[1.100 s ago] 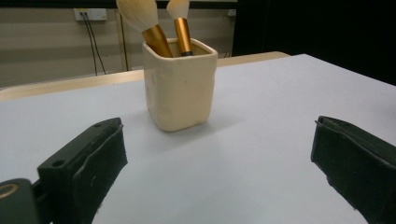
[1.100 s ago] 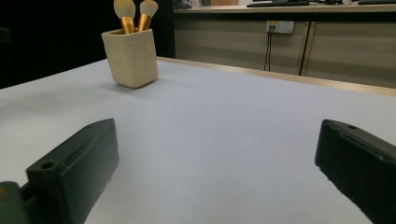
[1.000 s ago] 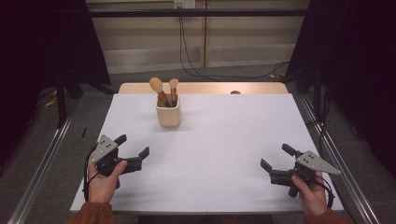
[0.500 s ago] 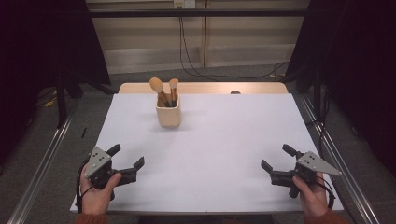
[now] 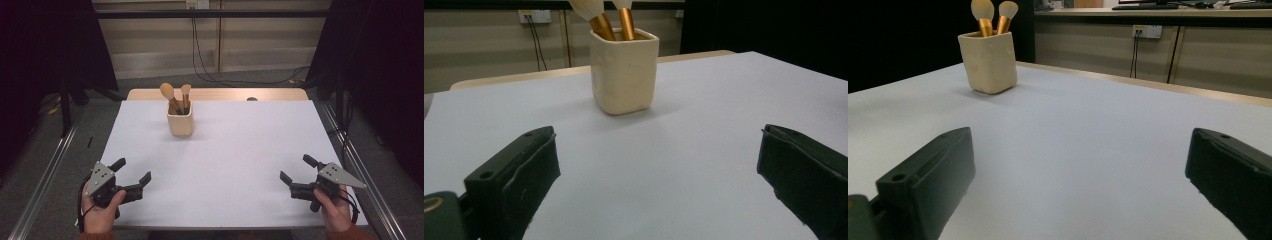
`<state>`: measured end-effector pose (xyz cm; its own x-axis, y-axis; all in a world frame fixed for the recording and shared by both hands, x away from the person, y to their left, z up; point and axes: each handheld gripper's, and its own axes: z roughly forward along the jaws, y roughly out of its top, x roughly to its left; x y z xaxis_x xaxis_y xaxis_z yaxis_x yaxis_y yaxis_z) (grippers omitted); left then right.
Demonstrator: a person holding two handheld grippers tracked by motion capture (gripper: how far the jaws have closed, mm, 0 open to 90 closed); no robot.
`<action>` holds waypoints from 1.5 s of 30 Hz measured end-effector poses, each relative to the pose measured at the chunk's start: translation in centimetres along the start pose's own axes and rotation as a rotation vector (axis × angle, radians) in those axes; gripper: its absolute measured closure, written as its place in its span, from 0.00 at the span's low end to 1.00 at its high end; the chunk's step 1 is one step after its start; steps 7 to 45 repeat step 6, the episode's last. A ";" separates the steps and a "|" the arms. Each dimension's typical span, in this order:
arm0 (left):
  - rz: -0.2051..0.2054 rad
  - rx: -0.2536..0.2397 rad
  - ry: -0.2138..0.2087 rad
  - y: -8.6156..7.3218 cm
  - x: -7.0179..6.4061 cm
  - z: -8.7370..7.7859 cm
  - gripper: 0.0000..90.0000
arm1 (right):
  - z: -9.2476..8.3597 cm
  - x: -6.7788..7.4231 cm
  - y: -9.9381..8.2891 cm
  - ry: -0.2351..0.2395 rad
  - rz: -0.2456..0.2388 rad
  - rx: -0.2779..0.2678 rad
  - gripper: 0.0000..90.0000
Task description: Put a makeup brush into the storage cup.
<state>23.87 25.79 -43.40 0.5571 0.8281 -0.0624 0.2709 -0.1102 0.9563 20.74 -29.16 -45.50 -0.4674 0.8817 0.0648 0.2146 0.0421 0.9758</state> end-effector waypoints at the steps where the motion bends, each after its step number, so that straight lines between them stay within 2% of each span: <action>1: 0.000 -0.001 -0.004 0.0 0.0 0.0 0.03 | 0.0 0.0 0.0 0.000 -0.006 0.004 0.00; 45: 0.006 0.003 -0.004 -0.1 0.0 -0.2 0.04 | 0.3 0.1 0.0 0.001 -0.007 0.008 0.00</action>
